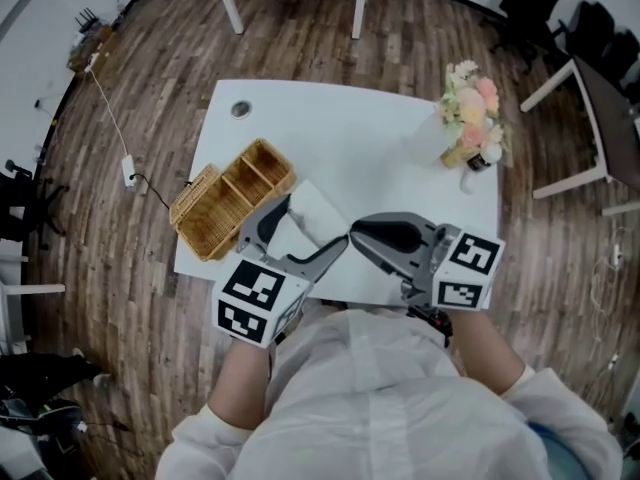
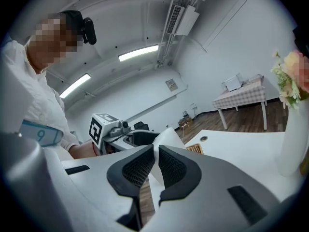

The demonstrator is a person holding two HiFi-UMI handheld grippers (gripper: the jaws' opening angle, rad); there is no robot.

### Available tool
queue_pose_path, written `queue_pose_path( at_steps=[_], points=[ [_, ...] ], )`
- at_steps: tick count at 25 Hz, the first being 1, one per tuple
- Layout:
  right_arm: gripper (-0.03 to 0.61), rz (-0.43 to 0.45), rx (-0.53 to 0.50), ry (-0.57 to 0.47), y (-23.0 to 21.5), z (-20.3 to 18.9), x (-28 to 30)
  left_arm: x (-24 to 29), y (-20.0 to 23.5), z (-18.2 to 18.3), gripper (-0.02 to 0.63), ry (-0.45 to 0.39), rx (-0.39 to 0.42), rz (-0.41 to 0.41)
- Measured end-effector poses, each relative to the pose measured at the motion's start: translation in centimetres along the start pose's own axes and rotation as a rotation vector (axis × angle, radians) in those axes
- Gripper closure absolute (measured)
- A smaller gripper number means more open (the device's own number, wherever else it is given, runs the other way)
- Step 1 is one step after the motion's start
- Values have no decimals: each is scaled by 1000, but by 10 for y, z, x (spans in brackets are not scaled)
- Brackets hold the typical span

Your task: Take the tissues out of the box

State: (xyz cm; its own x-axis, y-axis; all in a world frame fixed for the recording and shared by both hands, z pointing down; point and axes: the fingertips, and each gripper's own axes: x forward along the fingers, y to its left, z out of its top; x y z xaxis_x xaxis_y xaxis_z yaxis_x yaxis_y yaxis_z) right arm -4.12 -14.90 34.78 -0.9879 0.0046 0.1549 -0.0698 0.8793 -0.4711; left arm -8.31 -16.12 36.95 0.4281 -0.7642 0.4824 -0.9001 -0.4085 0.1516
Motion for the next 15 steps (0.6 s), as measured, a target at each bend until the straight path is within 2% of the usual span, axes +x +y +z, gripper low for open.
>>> queue_pose_path(
  at_steps=[5,15],
  points=[
    [541,49,11,18,6,1,0,-6,-2,3,201,4,25,10],
    [541,87,22,52,5,-10,4,-5,-2,-11,201,33,-7,34]
  ],
)
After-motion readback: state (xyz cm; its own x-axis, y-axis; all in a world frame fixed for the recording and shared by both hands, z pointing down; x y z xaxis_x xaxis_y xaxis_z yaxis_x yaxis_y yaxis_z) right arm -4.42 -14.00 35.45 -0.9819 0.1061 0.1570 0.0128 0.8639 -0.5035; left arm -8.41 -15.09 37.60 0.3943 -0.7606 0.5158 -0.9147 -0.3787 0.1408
